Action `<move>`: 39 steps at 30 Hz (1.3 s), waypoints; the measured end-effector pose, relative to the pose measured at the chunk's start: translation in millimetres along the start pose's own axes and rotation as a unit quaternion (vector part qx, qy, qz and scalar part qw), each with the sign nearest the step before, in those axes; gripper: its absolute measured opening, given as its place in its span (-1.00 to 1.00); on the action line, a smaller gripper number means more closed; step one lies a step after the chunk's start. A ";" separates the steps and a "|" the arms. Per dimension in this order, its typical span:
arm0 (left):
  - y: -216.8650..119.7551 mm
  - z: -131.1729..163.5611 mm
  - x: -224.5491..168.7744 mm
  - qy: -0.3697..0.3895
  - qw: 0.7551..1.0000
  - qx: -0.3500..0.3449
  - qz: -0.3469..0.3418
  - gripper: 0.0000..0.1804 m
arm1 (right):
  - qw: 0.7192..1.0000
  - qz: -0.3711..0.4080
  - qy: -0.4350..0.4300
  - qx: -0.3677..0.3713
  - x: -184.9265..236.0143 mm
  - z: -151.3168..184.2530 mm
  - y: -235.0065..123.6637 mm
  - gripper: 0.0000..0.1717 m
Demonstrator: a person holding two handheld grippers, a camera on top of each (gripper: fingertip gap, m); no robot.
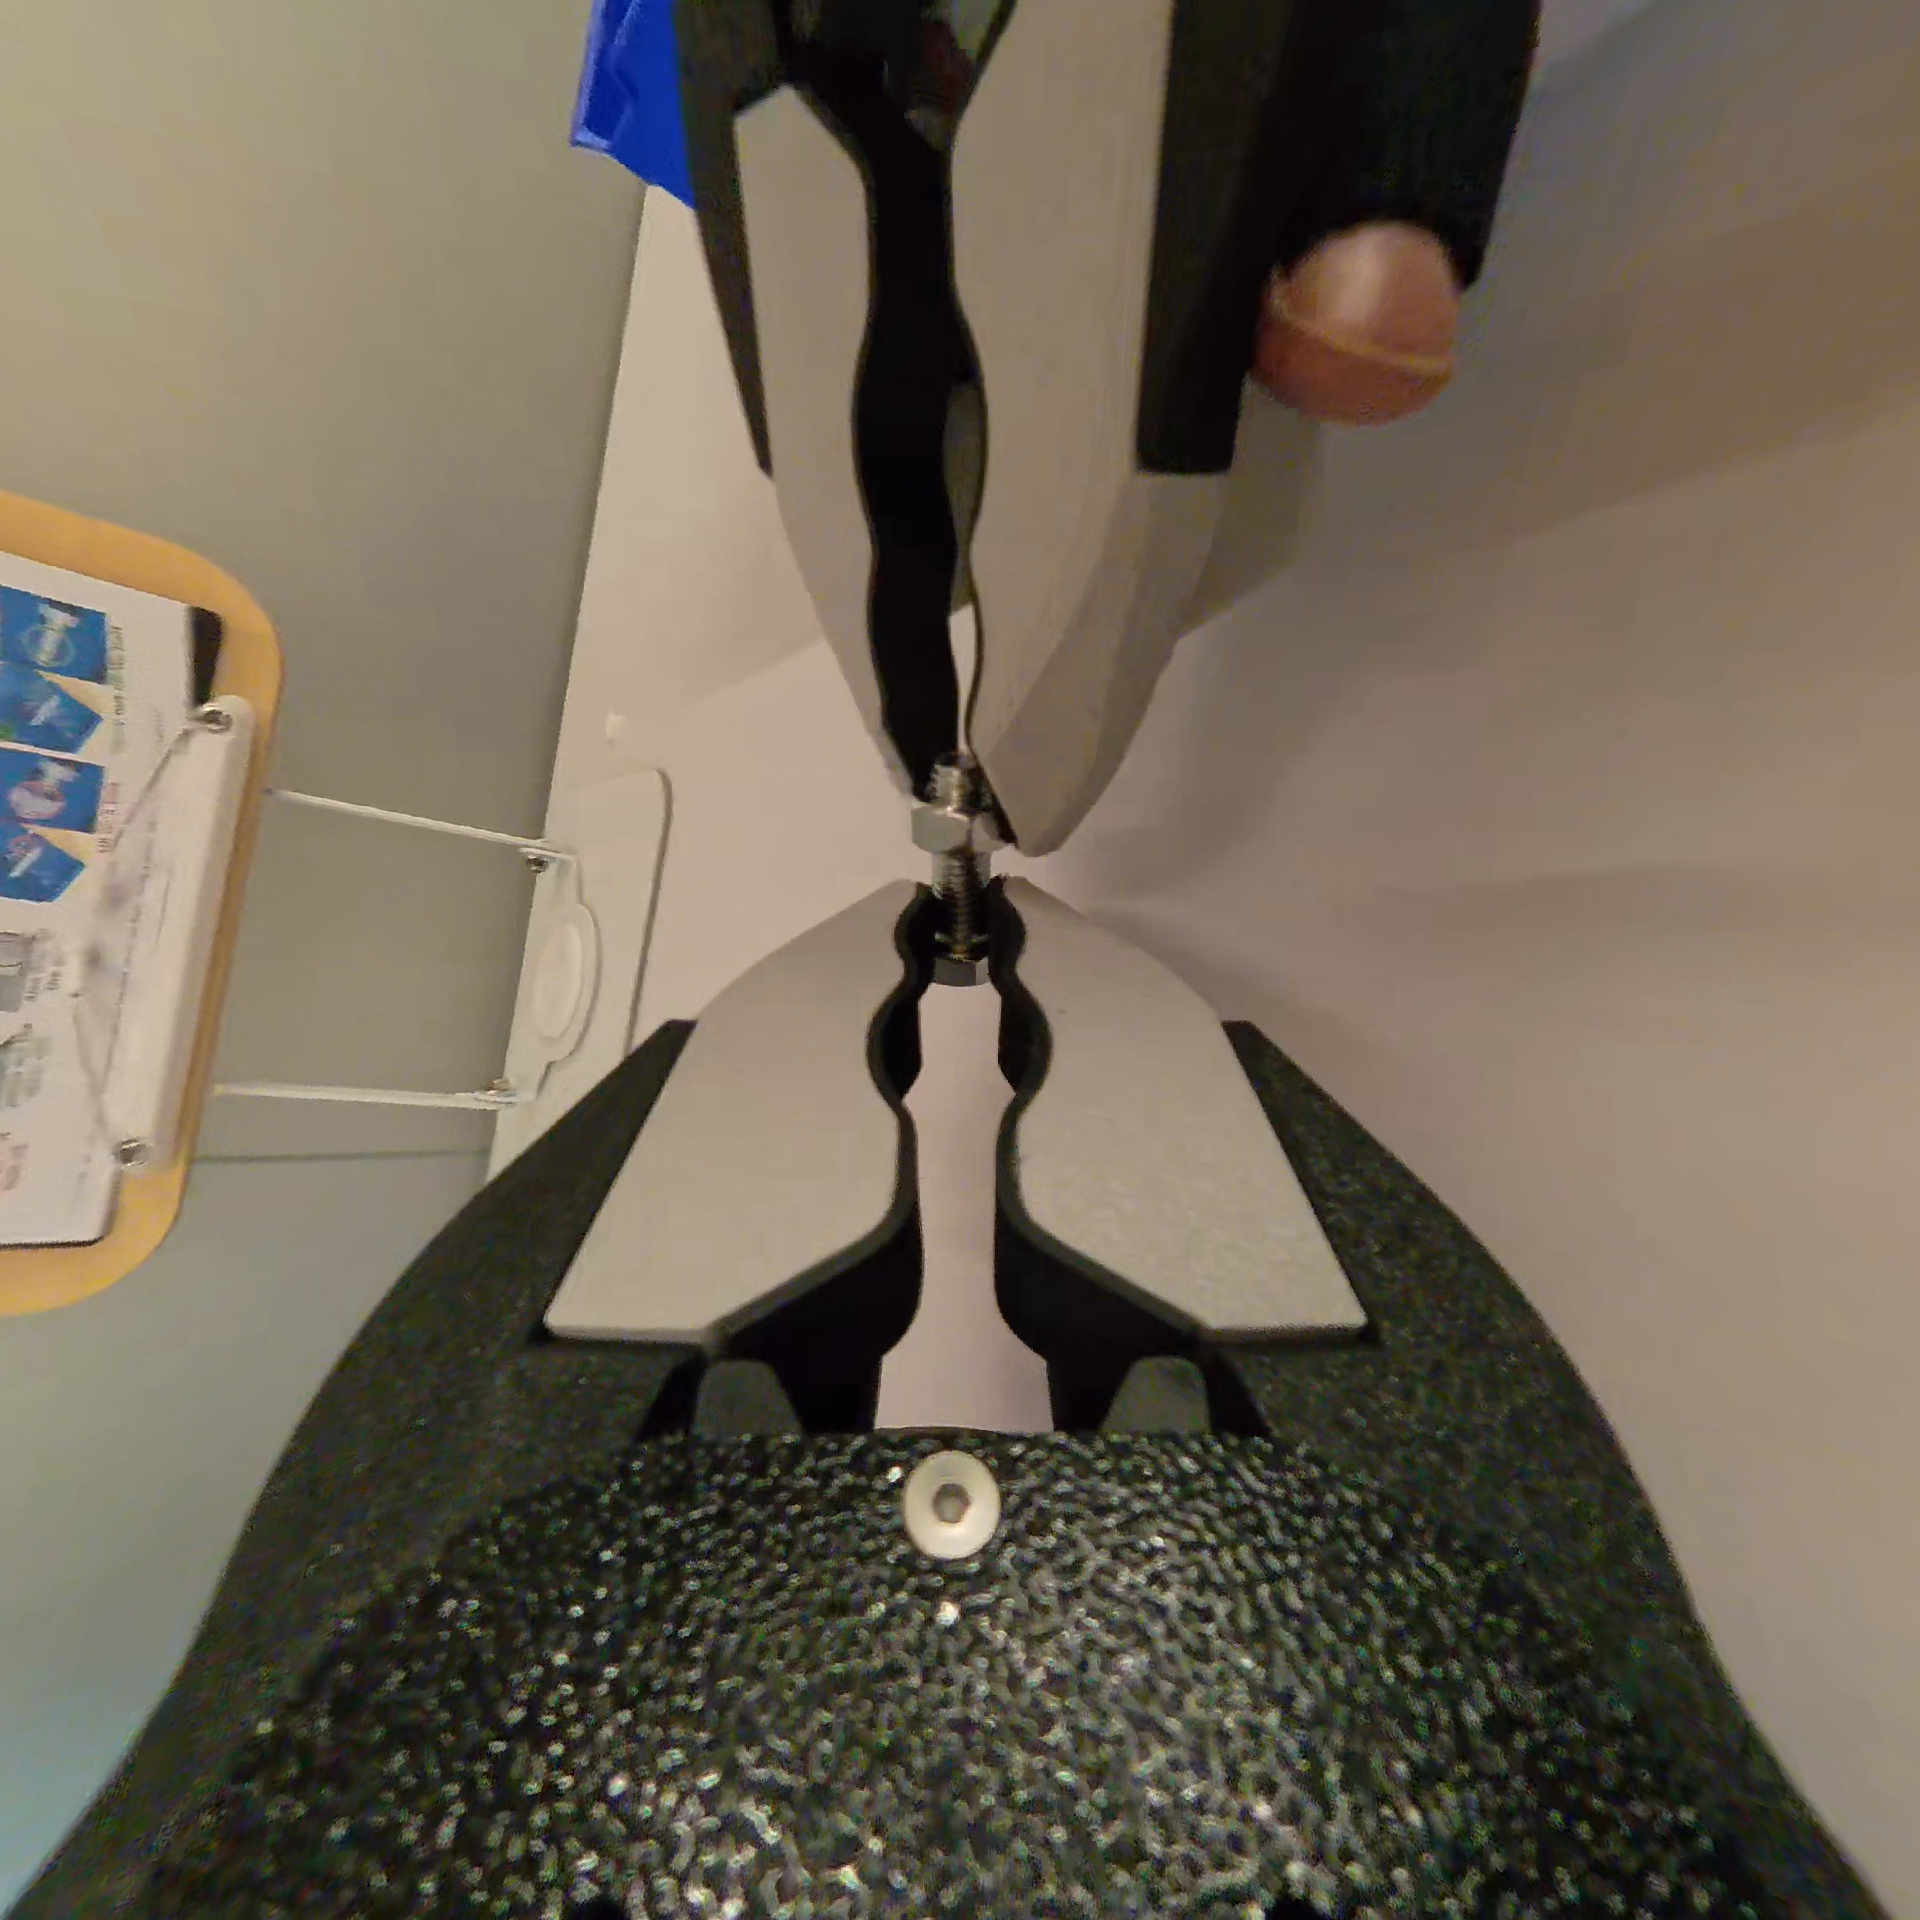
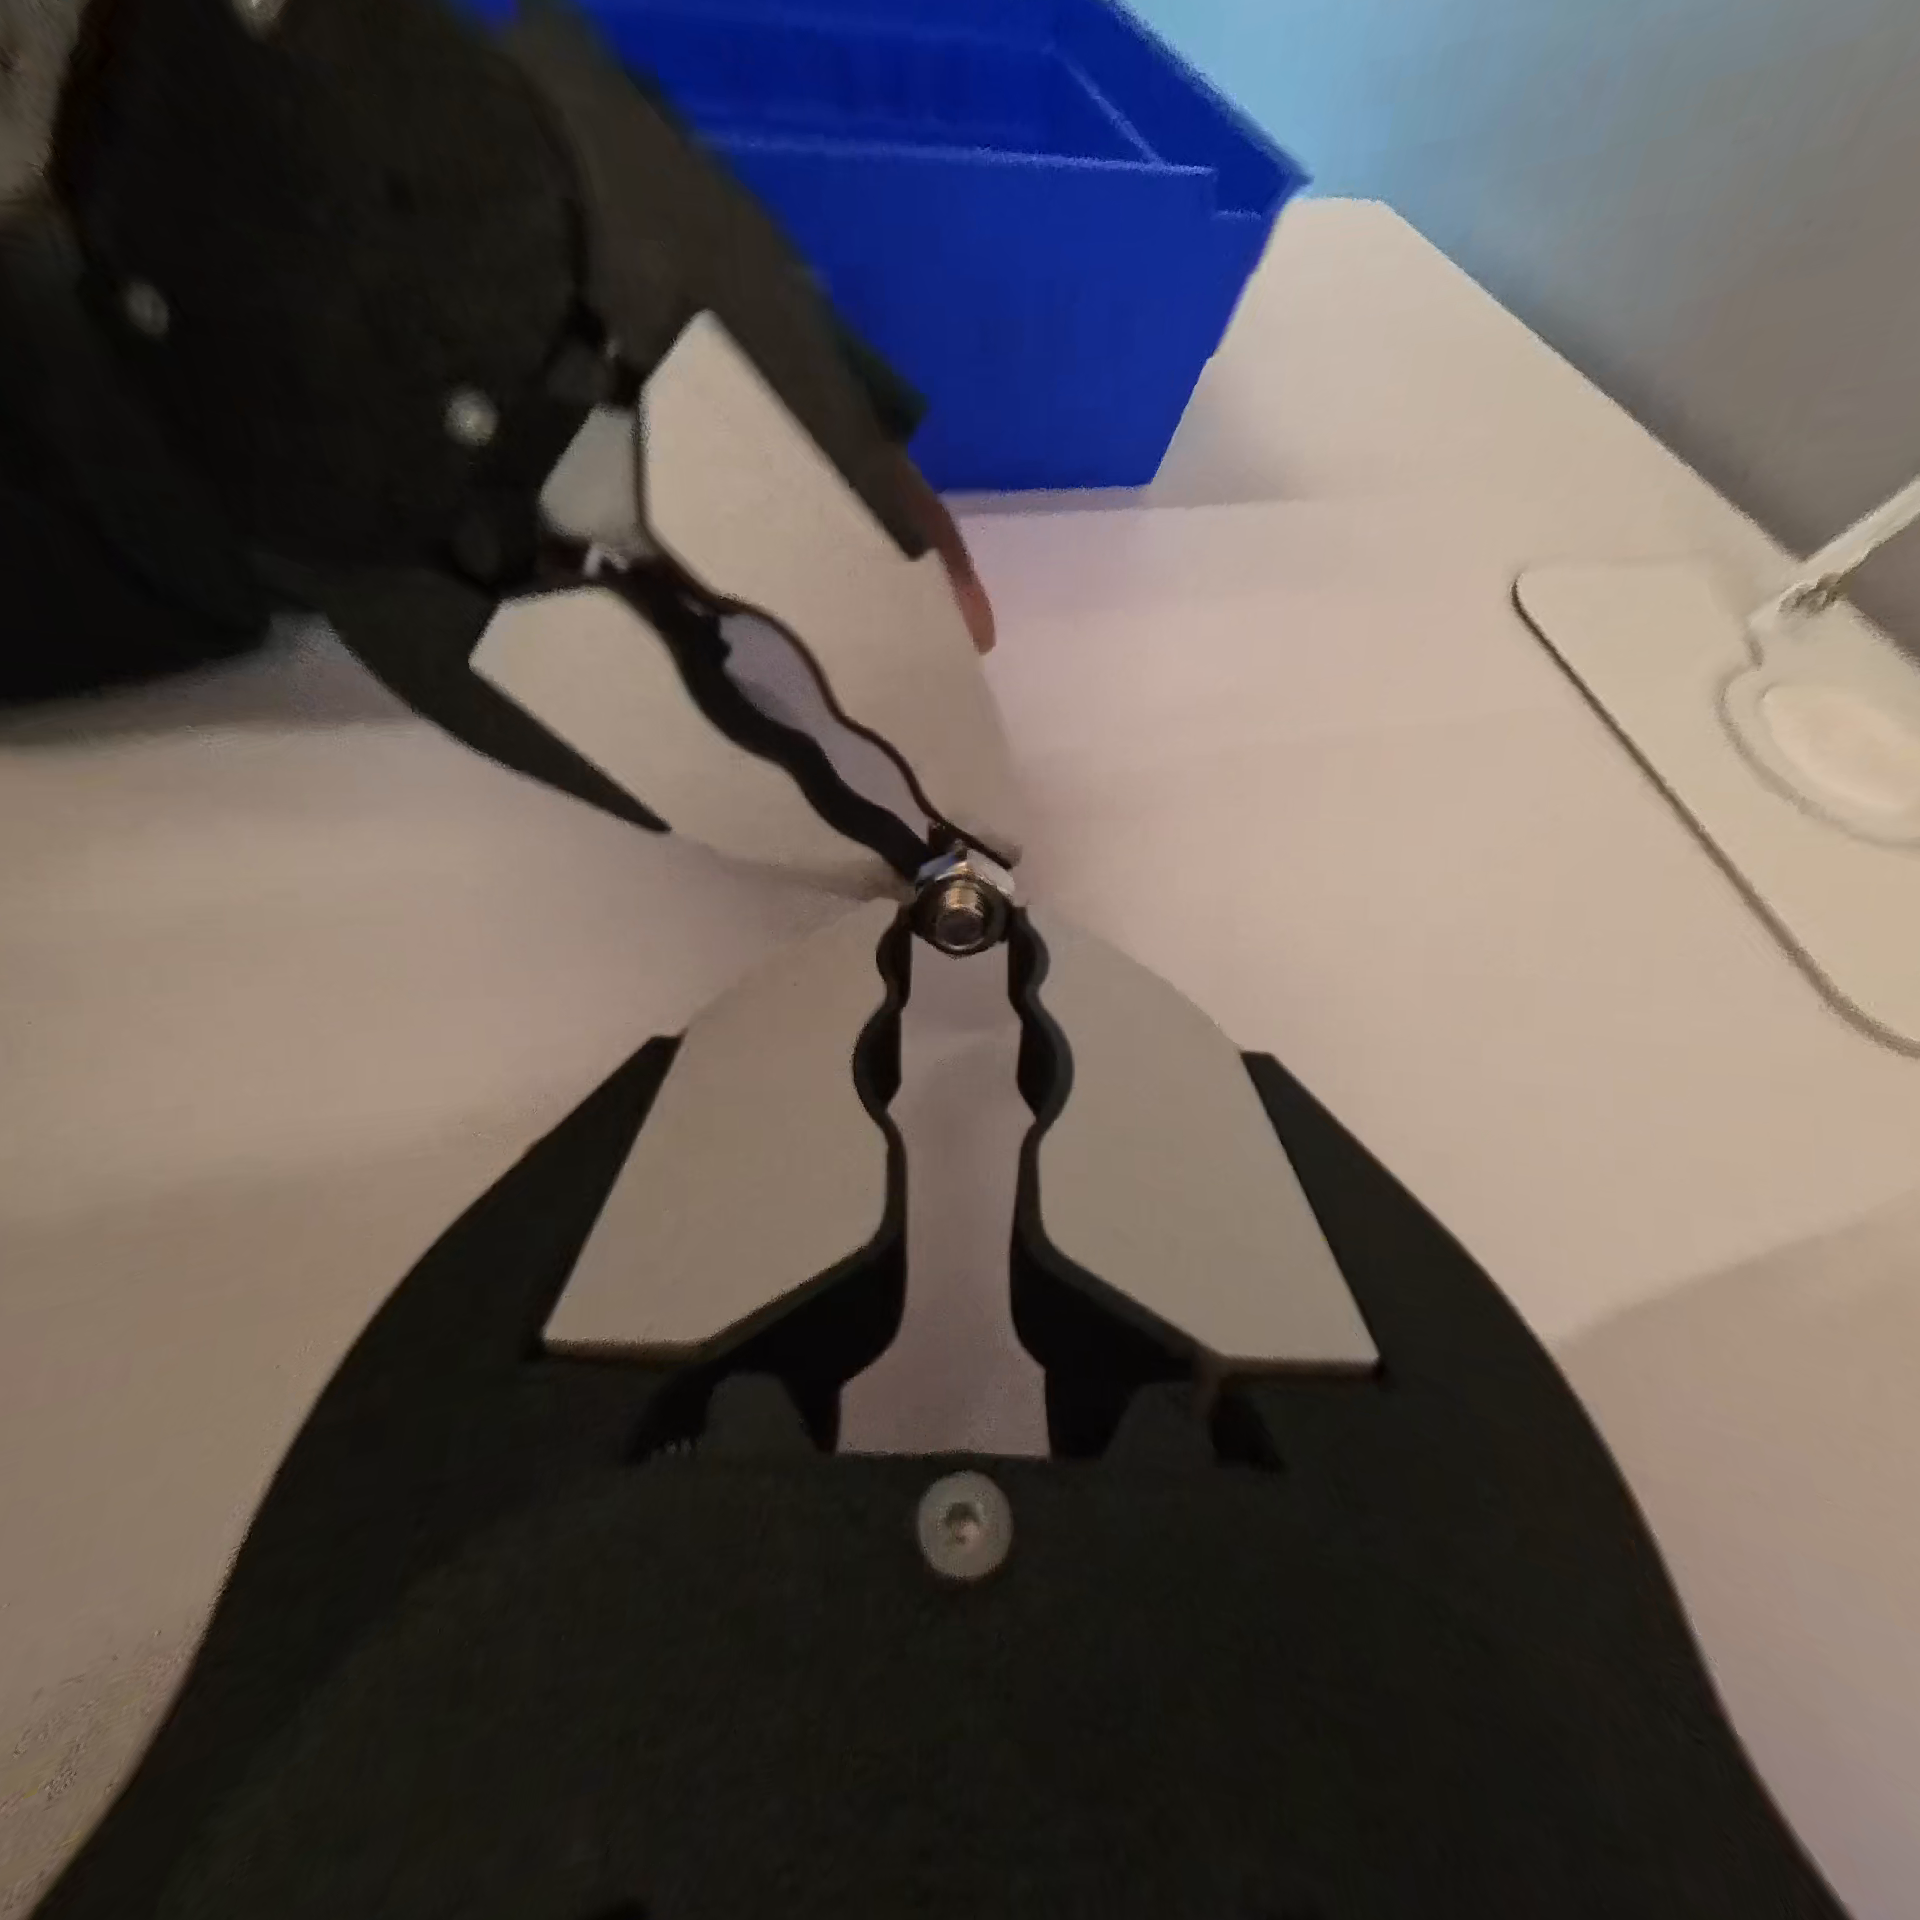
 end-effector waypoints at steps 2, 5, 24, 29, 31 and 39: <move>-0.2 1.1 -5.2 -0.018 0.999 -0.003 0.049 -0.90 | 0.995 -0.004 -0.096 0.019 8.2 2.8 0.1 -0.80; -1.6 3.8 -13.8 -0.054 0.990 -0.009 0.133 -0.90 | 0.962 0.009 -0.272 0.024 22.6 7.7 0.4 -0.80; -1.8 2.3 -7.8 -0.040 0.996 -0.004 0.084 -0.90 | 0.990 -0.006 -0.135 0.028 12.2 1.6 2.0 -0.80; -2.6 4.8 -20.0 -0.065 0.983 -0.001 0.170 -0.90 | 0.950 0.014 -0.311 0.037 28.0 9.4 2.8 -0.79; -0.9 3.8 -16.0 -0.068 0.987 -0.004 0.147 -0.90 | 0.973 0.012 -0.227 0.025 19.6 3.8 1.1 -0.58; -3.2 1.6 0.4 -0.058 0.997 -0.013 0.054 -0.90 | 0.999 -0.011 0.038 -0.031 -2.0 -7.9 -3.8 -0.51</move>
Point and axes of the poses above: each gripper's, where its closed fingertips meet, y out along the fingers, z out of its underside, x = y × z across the jaws, the point moved 6 cm from there along -y, back along the fingers, and after that the axes turned 6 degrees about -y, right-handed, at the moved point
